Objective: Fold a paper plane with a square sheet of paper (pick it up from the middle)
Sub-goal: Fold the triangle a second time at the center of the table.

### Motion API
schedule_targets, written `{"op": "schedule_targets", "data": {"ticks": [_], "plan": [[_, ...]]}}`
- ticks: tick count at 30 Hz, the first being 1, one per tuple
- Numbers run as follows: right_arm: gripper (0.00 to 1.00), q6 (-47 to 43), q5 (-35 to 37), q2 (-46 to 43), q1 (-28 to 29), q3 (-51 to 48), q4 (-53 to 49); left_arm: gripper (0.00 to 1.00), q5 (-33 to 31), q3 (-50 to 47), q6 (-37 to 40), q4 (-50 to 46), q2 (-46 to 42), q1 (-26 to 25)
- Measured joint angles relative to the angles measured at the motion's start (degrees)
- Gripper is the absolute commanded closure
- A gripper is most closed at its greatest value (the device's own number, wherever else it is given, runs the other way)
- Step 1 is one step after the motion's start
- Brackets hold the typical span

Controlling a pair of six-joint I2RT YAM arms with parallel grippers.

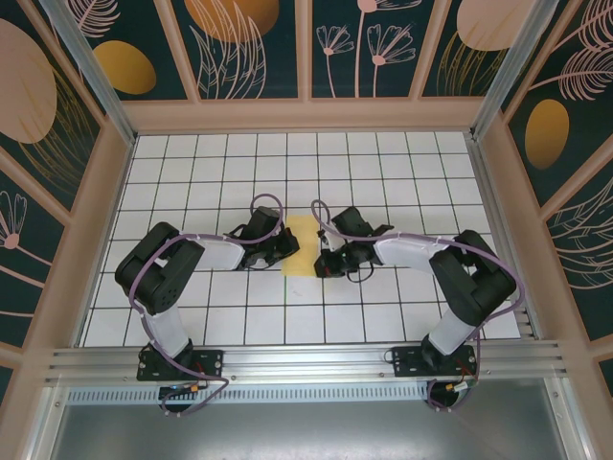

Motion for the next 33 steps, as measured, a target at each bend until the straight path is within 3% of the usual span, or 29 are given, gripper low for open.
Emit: {"op": "schedule_targets", "data": {"ticks": [11,20,33], "plan": [[1.0,1.86,1.75,6.95,-0.22,3.08,1.05,0.93,0.17,0.0,0.02,0.07,0.0,0.0],[1.0,2.03,1.95,7.52,-0.37,3.08,1.05,0.86,1.6,-0.7,1.86,-0.26,-2.1,0.0],[1.0,2.43,2.05,7.65,-0.37,3.08,1.05,0.97,3.48,-2.91,-1.79,1.31,-4.07,-3.8]]}}
